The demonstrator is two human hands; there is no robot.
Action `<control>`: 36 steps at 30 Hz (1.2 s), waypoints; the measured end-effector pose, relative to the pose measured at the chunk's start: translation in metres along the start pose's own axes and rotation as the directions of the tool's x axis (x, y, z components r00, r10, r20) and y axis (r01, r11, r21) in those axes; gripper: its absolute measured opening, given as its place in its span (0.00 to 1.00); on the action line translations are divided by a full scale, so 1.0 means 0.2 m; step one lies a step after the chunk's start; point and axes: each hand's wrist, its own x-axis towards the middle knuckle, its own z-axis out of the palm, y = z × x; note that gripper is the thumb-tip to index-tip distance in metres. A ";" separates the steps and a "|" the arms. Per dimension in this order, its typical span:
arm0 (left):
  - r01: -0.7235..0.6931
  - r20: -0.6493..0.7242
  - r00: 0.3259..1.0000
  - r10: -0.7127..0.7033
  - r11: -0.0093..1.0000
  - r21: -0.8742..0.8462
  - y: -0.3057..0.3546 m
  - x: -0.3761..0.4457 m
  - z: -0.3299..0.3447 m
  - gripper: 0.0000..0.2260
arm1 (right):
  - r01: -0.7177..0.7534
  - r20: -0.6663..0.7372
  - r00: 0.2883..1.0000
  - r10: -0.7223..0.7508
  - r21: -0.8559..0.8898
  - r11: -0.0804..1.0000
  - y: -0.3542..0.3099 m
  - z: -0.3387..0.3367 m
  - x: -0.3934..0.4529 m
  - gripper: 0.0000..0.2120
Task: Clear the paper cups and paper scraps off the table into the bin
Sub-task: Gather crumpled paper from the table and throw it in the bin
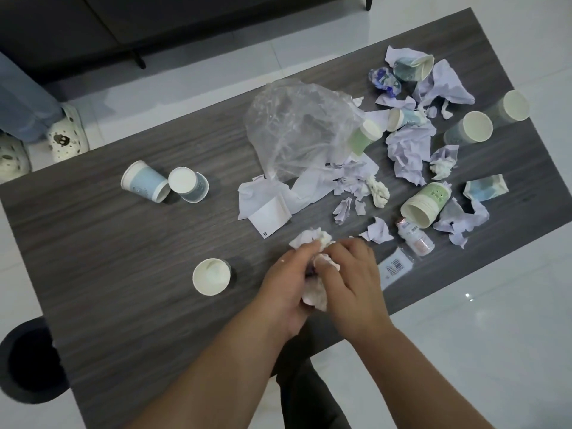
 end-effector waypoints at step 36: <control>-0.368 -0.286 0.867 0.407 0.912 0.183 0.06 0.03 -0.21 0.17 | -0.142 0.018 0.989 0.147 0.386 0.911 -0.23 0.36 0.16 0.27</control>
